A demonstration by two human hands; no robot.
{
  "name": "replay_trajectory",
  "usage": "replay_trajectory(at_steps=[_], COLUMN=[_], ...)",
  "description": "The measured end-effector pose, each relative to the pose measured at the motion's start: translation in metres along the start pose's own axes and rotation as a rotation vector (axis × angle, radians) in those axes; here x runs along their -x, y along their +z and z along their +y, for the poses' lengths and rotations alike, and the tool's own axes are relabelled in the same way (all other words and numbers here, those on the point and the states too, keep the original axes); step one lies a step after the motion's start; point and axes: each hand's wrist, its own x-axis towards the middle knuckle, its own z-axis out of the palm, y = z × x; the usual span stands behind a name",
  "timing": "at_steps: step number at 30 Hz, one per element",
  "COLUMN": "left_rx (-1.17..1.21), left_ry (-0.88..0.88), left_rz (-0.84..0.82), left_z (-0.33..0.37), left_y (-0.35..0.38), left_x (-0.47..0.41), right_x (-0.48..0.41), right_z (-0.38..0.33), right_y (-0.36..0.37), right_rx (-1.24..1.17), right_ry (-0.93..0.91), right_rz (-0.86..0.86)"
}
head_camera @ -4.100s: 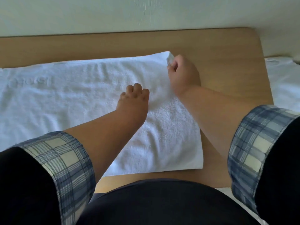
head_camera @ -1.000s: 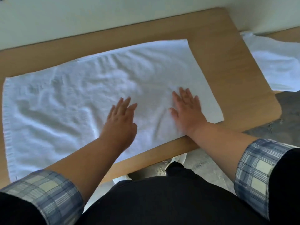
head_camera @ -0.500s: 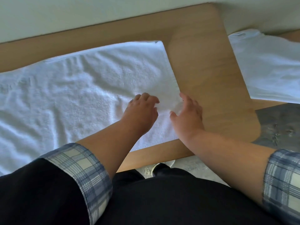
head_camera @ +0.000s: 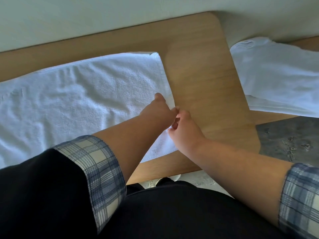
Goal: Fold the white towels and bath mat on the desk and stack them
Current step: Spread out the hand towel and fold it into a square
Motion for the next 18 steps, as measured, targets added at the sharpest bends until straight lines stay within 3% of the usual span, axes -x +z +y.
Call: replay_trajectory(at_steps=[5, 7, 10, 13, 18], left_rx=[0.074, 0.118, 0.232, 0.165, 0.055], left_ry=[-0.139, -0.147, -0.087, 0.014, 0.071], left_rz=[-0.115, -0.07, 0.047, 0.075, 0.066], left_z=[-0.005, -0.014, -0.027, -0.036, -0.045], left_y=[-0.026, -0.033, -0.036, -0.034, -0.034], left_x=[0.007, 0.014, 0.034, 0.05, 0.06], right_x=[0.011, 0.012, -0.004, -0.039, -0.105], right_z=[-0.009, -0.017, -0.039, -0.075, -0.135], right_y=[-0.001, -0.01, -0.019, -0.022, -0.016], right_rx=[-0.138, -0.161, -0.121, -0.014, 0.156], right_ry=[-0.137, -0.159, -0.151, -0.179, -0.282], right_rz=[-0.126, -0.194, -0.063, 0.073, -0.012])
